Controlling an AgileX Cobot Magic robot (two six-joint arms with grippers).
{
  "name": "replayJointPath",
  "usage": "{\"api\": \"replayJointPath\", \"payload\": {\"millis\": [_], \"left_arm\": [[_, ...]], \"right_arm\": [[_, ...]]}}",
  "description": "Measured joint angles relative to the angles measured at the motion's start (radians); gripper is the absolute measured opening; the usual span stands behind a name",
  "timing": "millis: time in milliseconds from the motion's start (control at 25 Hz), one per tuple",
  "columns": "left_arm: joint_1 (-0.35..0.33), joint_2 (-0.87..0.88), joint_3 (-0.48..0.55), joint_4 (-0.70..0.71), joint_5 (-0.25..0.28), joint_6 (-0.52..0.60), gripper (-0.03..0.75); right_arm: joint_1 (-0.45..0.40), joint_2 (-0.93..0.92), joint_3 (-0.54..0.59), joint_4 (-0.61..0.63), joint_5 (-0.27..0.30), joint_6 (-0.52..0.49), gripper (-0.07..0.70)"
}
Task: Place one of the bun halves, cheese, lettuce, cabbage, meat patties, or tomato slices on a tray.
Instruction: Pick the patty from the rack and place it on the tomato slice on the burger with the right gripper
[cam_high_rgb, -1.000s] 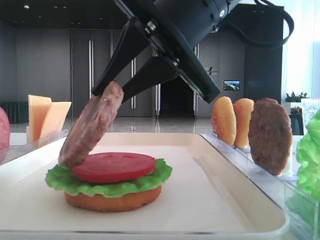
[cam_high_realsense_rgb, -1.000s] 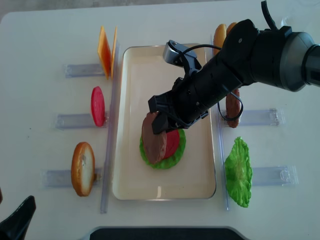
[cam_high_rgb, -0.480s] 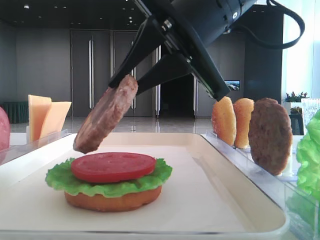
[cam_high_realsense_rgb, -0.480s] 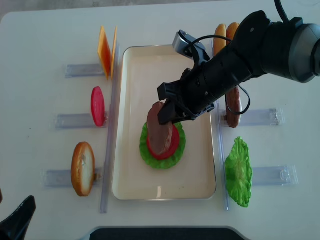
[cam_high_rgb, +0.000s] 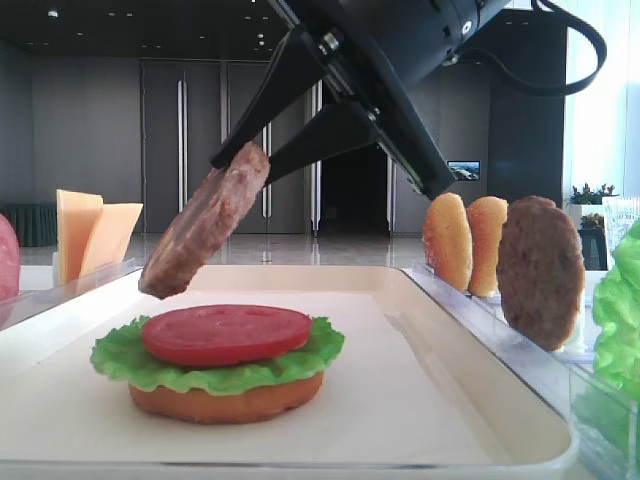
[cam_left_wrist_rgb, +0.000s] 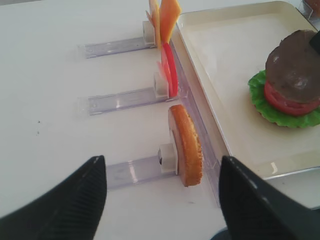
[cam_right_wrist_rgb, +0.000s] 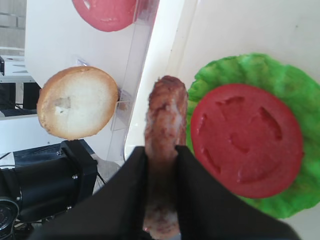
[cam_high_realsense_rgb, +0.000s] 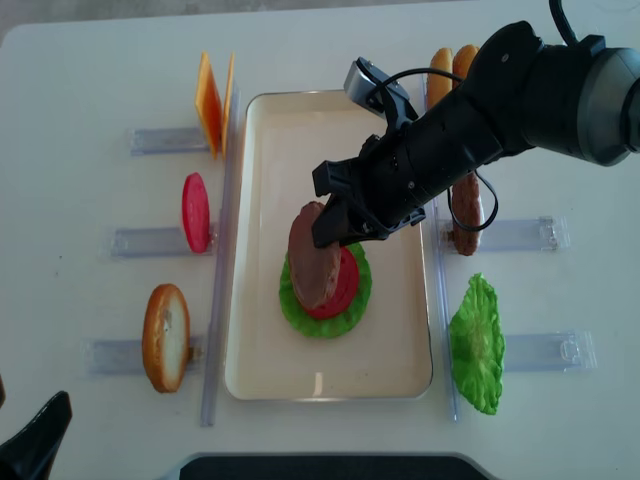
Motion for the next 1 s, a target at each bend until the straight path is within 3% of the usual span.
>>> {"api": "replayJointPath", "payload": {"millis": [360,1000], "left_arm": [[0.0,0.0,0.0,0.0,0.0,0.0,0.535],[0.0,0.0,0.0,0.0,0.0,0.0,0.535]], "right_arm": [[0.001,0.041,0.0,0.061,0.037,-0.051,0.121],[0.001,0.081,0.0,0.083,0.04,-0.09,0.121]]}}
